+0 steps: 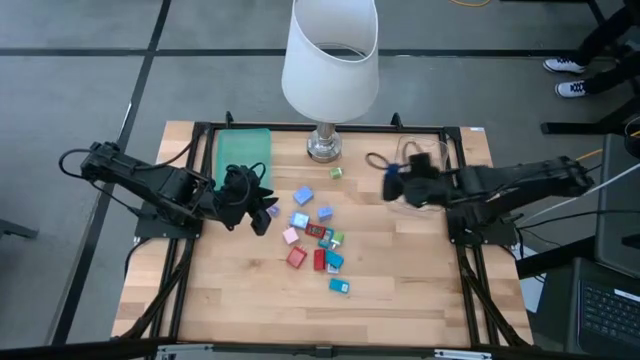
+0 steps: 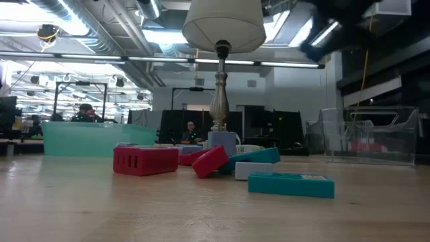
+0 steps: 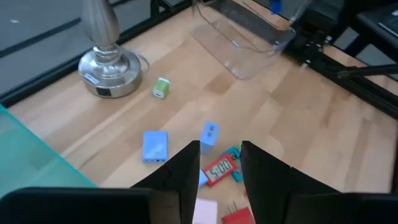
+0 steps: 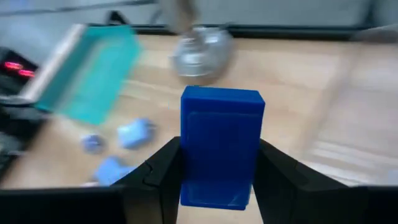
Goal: Pick & Place Office items
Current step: Put the blue digital timer into the transparent bin
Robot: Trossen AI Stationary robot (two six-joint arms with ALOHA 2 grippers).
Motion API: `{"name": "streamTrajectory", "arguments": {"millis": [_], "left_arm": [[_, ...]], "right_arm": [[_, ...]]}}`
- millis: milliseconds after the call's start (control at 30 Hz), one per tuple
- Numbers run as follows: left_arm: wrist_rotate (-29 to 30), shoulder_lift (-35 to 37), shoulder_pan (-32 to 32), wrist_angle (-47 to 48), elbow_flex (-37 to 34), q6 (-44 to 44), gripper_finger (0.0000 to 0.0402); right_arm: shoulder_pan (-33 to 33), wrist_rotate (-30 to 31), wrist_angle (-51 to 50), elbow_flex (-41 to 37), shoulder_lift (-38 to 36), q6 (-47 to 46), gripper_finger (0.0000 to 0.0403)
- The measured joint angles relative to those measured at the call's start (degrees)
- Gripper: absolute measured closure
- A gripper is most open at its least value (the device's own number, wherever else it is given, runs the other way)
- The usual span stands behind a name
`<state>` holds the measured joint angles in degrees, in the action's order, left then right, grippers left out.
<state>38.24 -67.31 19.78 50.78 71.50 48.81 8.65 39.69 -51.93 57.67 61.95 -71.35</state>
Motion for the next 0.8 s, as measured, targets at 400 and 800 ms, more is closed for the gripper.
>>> {"name": "streamTrajectory", "arguments": {"millis": [400, 800], "left_arm": [[4.1, -0.3, -3.1, -0.4, 0.0, -3.1, 0.0291], [3.7, -0.3, -3.5, -0.9, 0.0, 1.4, 0.0288]], "right_arm": [[-9.6, -4.2, -21.8, 0.0, -5.5, 3.2, 0.0251], [-11.7, -4.7, -21.6, 0.0, -5.3, 7.3, 0.0096]]}}
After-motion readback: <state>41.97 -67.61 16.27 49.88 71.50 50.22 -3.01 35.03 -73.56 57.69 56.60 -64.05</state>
